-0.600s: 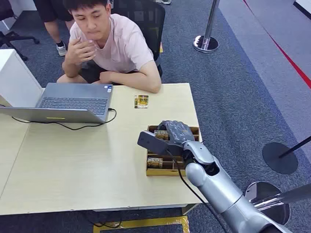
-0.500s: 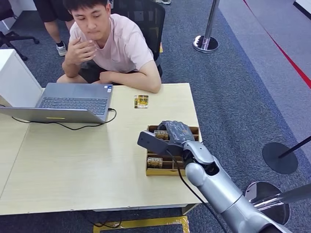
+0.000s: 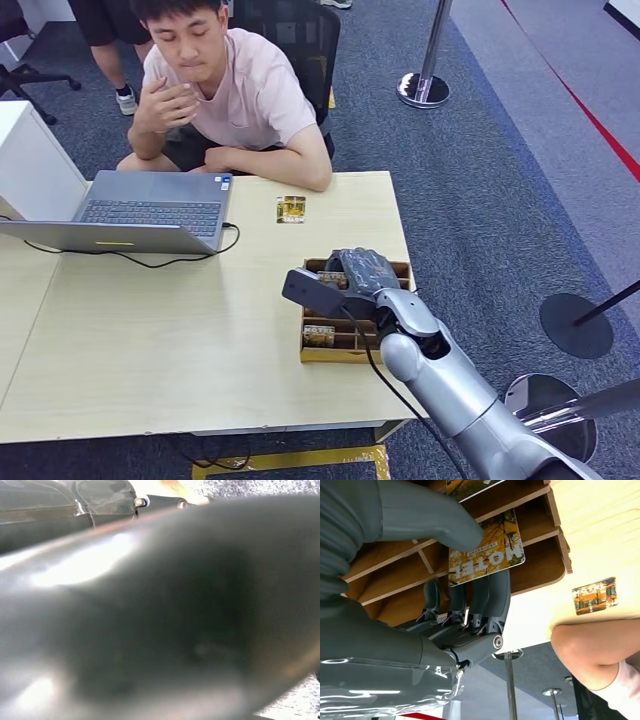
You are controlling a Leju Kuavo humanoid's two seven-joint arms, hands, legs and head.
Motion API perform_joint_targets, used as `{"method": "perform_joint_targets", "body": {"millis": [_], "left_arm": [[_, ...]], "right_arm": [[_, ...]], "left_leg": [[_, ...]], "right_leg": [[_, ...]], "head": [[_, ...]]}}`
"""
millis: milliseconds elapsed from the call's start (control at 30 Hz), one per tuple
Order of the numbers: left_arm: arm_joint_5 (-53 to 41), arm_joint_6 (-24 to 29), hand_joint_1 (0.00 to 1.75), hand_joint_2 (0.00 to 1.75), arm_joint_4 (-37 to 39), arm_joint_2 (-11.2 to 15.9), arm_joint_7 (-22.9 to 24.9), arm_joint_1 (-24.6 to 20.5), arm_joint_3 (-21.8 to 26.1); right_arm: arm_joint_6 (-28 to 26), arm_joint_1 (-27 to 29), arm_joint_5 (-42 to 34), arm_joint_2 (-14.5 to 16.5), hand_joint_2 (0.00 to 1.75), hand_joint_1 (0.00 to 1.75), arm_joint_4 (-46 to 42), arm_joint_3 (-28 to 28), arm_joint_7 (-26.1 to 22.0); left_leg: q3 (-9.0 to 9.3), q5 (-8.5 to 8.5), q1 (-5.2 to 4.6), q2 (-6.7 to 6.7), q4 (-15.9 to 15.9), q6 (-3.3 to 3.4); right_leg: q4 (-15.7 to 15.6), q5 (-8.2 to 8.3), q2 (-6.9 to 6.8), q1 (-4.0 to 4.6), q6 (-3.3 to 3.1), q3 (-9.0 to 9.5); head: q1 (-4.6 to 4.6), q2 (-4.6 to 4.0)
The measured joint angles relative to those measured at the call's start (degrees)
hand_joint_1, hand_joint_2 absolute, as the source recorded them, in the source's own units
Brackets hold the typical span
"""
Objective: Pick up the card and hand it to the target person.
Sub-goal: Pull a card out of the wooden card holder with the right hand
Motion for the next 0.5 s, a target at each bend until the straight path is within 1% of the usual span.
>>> {"method": "perform_joint_targets", "body": {"millis": [233, 500], "left_arm": [[0.28, 0.29, 0.00, 0.00, 0.00, 0.00, -0.31, 0.00, 0.02], [0.35, 0.33, 0.00, 0.00, 0.00, 0.00, -0.32, 0.00, 0.02]], "right_arm": [[0.01, -0.12, 0.09, 0.00, 1.75, 1.06, 0.33, 0.08, 0.03], [0.10, -0.21, 0.49, 0.00, 1.75, 1.13, 0.36, 0.42, 0.08]], "left_leg": [[0.00, 0.00, 0.00, 0.00, 0.00, 0.00], [0.01, 0.00, 0.00, 0.00, 0.00, 0.00]], "right_leg": [[0.00, 0.00, 0.00, 0.00, 0.00, 0.00], [0.00, 0.00, 0.00, 0.00, 0.00, 0.00]], "head": [[-0.01, 0.00], [-0.01, 0.00]]}}
